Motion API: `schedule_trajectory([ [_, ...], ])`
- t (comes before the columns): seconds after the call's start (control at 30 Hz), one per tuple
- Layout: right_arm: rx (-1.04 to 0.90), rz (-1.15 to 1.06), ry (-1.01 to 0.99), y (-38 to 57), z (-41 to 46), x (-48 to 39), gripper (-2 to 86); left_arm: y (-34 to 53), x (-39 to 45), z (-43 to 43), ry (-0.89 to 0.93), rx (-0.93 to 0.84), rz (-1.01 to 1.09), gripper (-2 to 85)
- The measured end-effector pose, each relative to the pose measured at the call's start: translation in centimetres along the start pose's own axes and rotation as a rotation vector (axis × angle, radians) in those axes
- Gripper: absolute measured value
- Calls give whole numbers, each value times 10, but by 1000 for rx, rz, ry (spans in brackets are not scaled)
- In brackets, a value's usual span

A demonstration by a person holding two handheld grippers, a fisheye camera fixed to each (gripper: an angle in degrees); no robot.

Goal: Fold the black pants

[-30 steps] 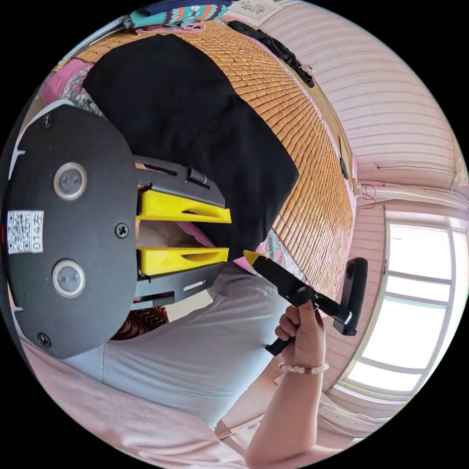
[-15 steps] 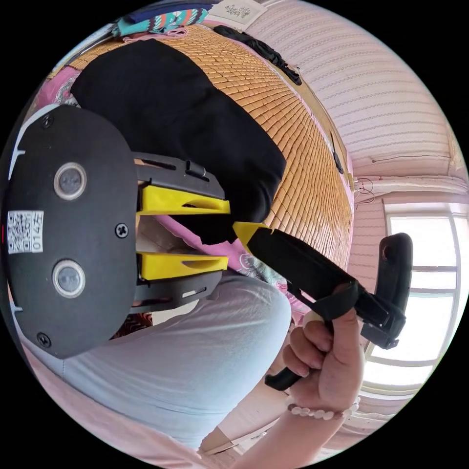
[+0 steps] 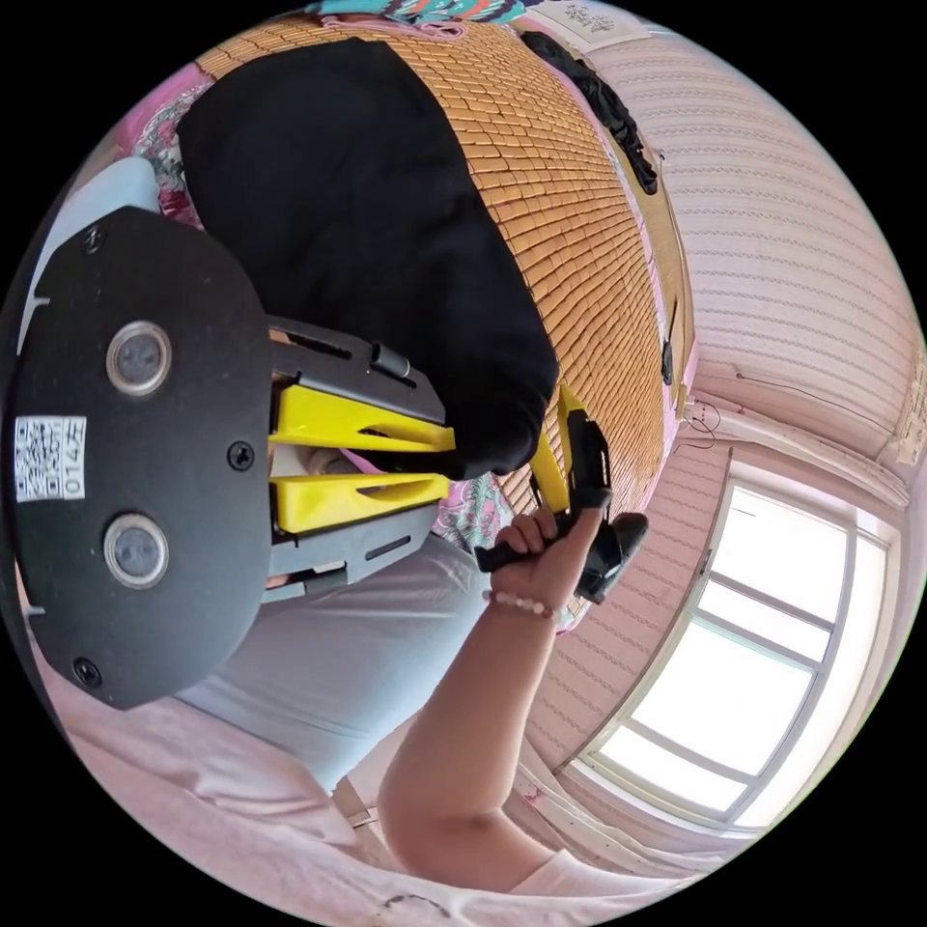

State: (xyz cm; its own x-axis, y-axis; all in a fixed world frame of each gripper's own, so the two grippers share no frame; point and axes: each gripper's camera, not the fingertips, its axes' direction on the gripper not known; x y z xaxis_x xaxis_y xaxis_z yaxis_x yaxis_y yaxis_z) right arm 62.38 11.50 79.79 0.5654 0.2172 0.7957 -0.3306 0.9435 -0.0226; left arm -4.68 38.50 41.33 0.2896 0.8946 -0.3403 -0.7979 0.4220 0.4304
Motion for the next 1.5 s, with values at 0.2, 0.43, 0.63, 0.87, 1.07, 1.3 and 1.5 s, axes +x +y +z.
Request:
schedule_trajectory([
  [0.2,92,19,-115,-8,-12,22,17,-6,-6,-10,33,19,57,31],
  [0.43,276,-88,56,31,-156,-8,11,-54,22,11,266,201,130,30],
  [0.63,233,-214,90,25,-169,-68,22,-55,-30,-9,251,303,-22,33],
  [0.87,25,-370,18,-6,-8,-128,71,8,-132,-50,-151,143,-347,50],
  [1.07,-29,-428,229,38,-19,-122,56,22,-171,-56,-298,97,-460,50],
  [1.3,-318,-382,263,121,0,-90,33,-24,-172,-4,-181,102,-399,68],
  [1.5,-592,-359,417,163,58,-76,62,-48,-191,69,-274,-179,-353,63],
])
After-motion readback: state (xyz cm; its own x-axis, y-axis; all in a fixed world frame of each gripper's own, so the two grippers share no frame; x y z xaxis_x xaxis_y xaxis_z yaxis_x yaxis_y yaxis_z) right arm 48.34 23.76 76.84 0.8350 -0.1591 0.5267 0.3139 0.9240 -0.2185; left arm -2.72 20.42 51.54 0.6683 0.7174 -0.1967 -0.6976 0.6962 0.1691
